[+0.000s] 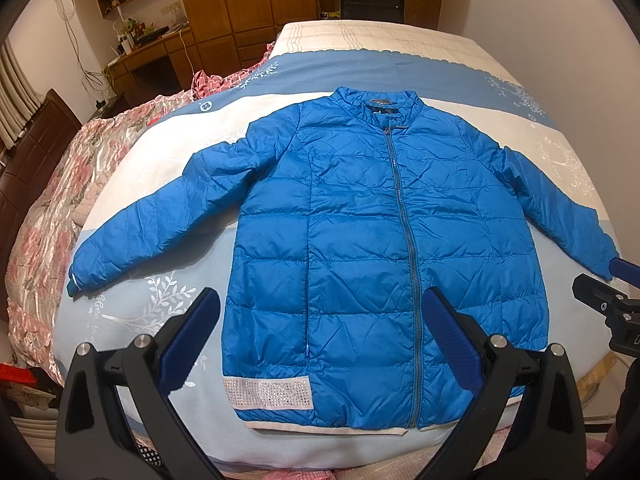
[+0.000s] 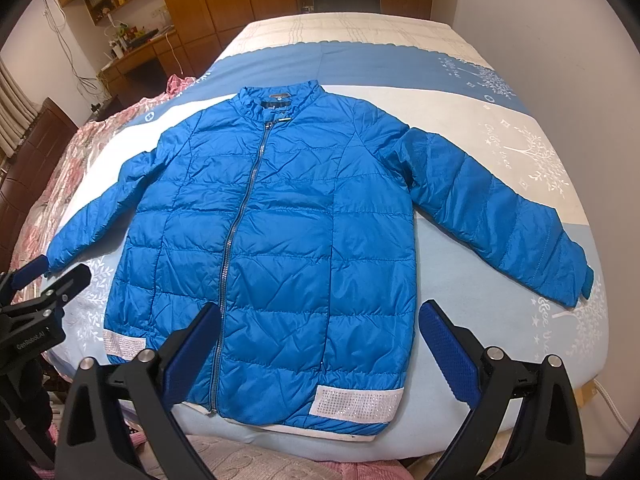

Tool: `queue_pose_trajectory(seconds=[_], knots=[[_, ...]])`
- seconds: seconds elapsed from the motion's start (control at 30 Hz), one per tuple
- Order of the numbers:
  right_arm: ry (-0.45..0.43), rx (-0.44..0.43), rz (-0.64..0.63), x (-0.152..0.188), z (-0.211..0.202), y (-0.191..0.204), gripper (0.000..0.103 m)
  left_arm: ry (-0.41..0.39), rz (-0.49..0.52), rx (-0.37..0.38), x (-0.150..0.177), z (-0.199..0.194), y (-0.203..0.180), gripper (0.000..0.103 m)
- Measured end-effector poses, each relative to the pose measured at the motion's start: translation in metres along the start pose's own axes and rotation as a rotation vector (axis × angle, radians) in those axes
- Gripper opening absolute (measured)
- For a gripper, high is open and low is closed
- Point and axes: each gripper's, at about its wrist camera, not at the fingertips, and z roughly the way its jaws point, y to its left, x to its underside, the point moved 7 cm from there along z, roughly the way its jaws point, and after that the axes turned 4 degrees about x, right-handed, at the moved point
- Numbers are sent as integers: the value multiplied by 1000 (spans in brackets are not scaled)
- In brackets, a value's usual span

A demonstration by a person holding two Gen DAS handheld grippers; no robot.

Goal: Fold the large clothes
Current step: 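Grasp a jacket sleeve cuff with the right tool and lift it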

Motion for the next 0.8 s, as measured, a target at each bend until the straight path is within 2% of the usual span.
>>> queue_pose_trajectory(seconds=[0.3, 0.47, 0.63, 0.73, 0.8], knots=[[2, -3, 10, -1, 2, -2, 99, 3, 4, 1, -1, 2, 2, 100], [4, -21, 59, -5, 15, -22, 99, 1, 22, -19, -12, 16, -7, 100], [-12, 18, 146, -9, 36, -78, 99, 6, 62, -16, -35, 40, -34, 100], [-34, 78, 217, -12, 42, -128, 99, 9, 123, 7, -57, 59, -68, 100], [-53, 101, 294, -15, 44, -176, 99, 6, 159, 27, -71, 69, -95, 100]])
